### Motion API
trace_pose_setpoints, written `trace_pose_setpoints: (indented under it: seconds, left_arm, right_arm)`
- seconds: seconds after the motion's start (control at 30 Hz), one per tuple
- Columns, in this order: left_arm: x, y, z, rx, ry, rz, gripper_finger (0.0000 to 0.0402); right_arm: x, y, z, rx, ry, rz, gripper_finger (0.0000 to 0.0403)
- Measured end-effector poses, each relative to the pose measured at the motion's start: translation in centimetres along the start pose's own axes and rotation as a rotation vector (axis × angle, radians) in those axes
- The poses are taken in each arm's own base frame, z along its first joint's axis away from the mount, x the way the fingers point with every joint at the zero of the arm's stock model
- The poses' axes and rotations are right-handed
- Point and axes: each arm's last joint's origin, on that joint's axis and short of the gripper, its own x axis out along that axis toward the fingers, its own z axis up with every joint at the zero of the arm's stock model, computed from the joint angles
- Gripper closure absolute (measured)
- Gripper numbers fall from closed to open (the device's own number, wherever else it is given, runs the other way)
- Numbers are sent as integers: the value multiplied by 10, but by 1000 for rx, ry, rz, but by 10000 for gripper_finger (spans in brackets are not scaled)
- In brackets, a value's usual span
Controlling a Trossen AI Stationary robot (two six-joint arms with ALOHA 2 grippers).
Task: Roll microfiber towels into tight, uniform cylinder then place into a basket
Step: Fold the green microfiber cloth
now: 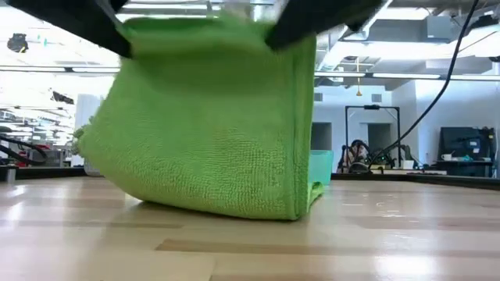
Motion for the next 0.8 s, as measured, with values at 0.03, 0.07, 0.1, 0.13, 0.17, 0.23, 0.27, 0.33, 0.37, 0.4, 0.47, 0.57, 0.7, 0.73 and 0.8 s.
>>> trace_pose_setpoints:
  seconds: [0.03,0.07,0.1,0.13,0.17,0.23,0.27,0.33,0.37,0.4,0.47,0.57,0.7,0.73,0.8]
  left_arm:
    - [4,4,1,5,8,15,401]
    - [7,8,3,10,13,30,401]
    - [11,12,5,15,17,44,401]
    - [14,16,6,19,22,58,401]
    - [18,20,8,19,27,71,401]
    - [25,29,11,7,40,98,401]
    - [28,34,12,3,46,112,401]
    - [34,42,14,-5,61,134,401]
    - [37,46,15,-5,68,141,401]
    - [41,49,15,-3,76,152,401]
    - [47,54,15,5,92,171,401]
    - [58,61,15,3,115,202,401]
    - [70,69,11,17,144,246,401]
    - [73,70,10,16,152,255,401]
    - [76,72,9,16,157,268,401]
  right_arm:
    - [1,-4,-1,12,17,-27,395]
    - [3,-8,-2,25,35,-55,394]
    - [4,-12,-4,34,51,-84,394]
    - [5,-15,-5,42,66,-117,394]
    - [5,-19,-7,49,82,-147,394]
    - [7,-26,-10,64,108,-202,394]
    - [8,-30,-10,75,121,-225,395]
    - [10,-37,-12,98,145,-268,395]
    - [11,-41,-12,112,157,-285,394]
    - [12,-45,-12,132,168,-301,394]
    - [15,-52,-11,182,180,-330,394]
    - [19,-64,-10,224,205,-368,395]
    - [25,-78,-14,278,234,-422,395]
    - [28,-81,-17,278,244,-434,395]
    - [34,-87,-22,294,253,-452,395]
